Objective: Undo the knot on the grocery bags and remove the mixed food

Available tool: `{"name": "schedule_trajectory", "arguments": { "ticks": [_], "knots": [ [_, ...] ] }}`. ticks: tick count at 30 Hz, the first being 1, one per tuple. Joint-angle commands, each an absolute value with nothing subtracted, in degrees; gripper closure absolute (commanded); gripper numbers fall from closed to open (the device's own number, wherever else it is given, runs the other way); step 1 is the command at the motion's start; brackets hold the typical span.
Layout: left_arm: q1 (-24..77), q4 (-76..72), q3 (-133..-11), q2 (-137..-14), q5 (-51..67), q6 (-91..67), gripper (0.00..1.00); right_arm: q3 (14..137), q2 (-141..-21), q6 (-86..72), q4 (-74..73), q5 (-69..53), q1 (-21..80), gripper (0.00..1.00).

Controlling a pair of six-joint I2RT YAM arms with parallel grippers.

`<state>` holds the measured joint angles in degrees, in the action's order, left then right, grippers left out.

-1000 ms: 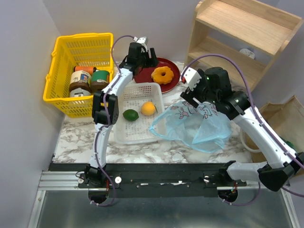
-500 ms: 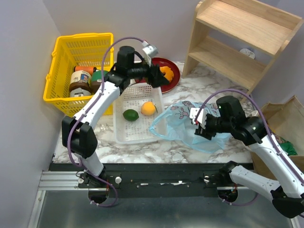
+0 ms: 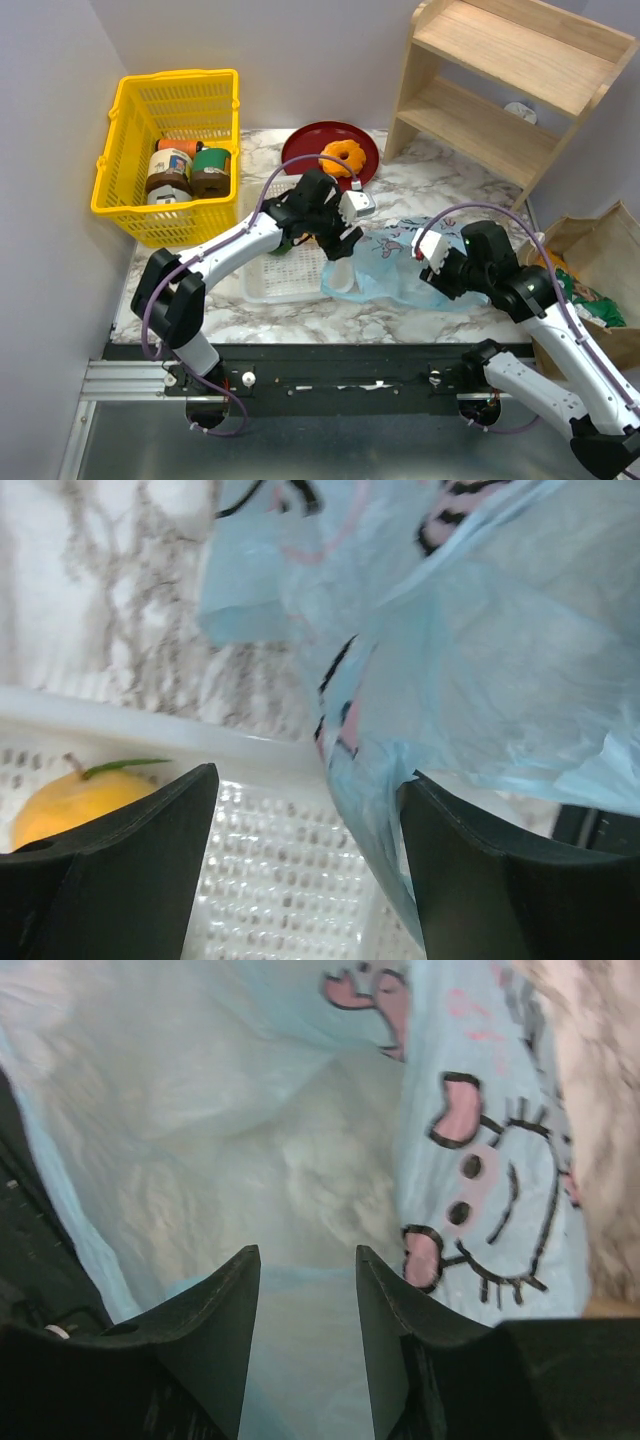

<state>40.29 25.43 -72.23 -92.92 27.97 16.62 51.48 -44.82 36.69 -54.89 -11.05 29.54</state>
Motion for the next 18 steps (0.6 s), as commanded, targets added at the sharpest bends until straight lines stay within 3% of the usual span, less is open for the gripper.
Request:
{"name": "schedule_trajectory", "arguments": {
  "ticks": [1,4,5,8,12,14,18],
  "knots": [
    [40.78,20.65,-74.96,-92.37,16.17,16.52,0.21,52.56,-43.94,31.47,-46.17,-0.37,26.82,0.48],
    [41.04,22.23,-77.42,-93.69,19.67,16.09,0.33,53.96,-46.57,28.75,-39.67,7.61,20.5,0.48],
    [41.04,23.37,-78.21,-94.04,21.34,15.82,0.48,55.62,-47.19,28.48,-38.77,8.69,17.61,0.45],
    [41.04,27.66,-83.04,-96.23,32.31,16.26,0.77,58.96,-49.04,30.14,-38.67,9.67,16.44,0.37],
    [41.48,29.71,-87.8,-97.82,45.08,16.35,0.98,66.59,-48.16,35.14,-47.87,-10.05,16.43,0.34],
    [41.66,28.05,-88.24,-98.08,47.01,13.9,1.0,69.16,-47.9,38.92,-55.35,-25.35,16.52,0.37],
    [41.66,27.69,-89.65,-99.93,49.48,11.7,1.0,69.0,-49.12,38.58,-58.44,-33.05,19.94,0.44]
  ]
}}
